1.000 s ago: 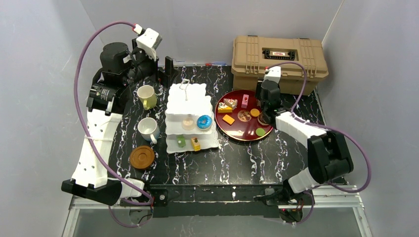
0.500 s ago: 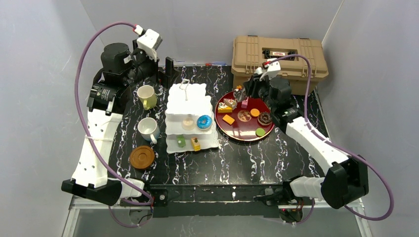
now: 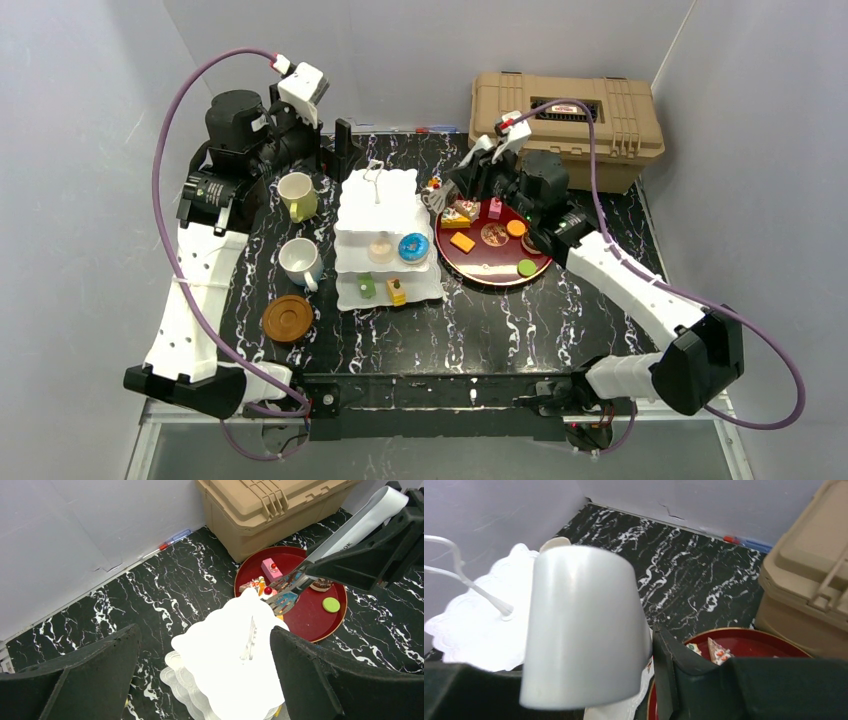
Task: Serve the afternoon tea
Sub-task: Pick up the desert from the tray, then place the desert on the desert table, then pick up the desert from the tray, then place the desert on the desert table.
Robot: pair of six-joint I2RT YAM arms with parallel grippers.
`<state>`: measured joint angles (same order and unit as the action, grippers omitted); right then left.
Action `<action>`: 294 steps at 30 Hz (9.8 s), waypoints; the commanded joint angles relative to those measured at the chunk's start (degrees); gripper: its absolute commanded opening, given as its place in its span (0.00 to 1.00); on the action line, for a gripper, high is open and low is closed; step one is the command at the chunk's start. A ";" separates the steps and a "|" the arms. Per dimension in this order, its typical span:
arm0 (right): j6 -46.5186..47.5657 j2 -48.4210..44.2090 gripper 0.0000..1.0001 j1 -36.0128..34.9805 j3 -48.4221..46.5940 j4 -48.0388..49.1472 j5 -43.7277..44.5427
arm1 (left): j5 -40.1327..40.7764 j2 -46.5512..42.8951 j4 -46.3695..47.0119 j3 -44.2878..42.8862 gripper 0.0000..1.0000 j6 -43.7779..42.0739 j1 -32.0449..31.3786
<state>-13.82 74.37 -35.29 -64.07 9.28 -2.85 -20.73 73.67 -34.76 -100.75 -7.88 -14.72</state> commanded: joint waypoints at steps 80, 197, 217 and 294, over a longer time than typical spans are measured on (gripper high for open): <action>-8.61 -1.08 0.38 -43.27 28.04 24.25 61.68 | -2.73 -2.06 0.05 -0.25 0.99 1.20 0.23; 9.03 0.25 0.67 6.63 29.43 28.05 47.58 | -2.43 -2.48 1.88 1.50 1.00 1.80 0.24; 10.94 -3.10 0.31 7.07 29.36 28.26 44.11 | -2.54 -2.49 1.89 1.45 0.99 1.99 0.22; 2.31 11.79 0.43 -2.24 -6.81 19.40 -9.28 | -2.30 -3.99 2.51 3.29 0.99 2.69 0.22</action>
<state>-10.83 85.58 -37.17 -67.61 23.64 -12.34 -22.94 71.40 -32.99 -97.30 -5.32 -14.72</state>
